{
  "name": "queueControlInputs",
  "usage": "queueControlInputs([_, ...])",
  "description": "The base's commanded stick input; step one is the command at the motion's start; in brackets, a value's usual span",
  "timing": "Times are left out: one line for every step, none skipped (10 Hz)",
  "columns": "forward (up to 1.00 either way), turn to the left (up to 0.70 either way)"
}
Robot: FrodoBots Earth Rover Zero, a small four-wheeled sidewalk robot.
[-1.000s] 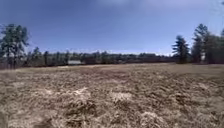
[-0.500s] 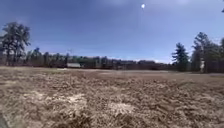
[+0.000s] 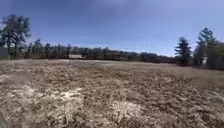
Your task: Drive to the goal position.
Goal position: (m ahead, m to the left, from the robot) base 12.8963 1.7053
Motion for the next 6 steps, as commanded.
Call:
queueControlInputs([0.70,0.00])
queueControlInputs([0.70,0.00])
queueControlInputs([0.70,0.00])
queueControlInputs([0.70,0.00])
queueControlInputs([0.70,0.00])
queueControlInputs([0.70,0.00])
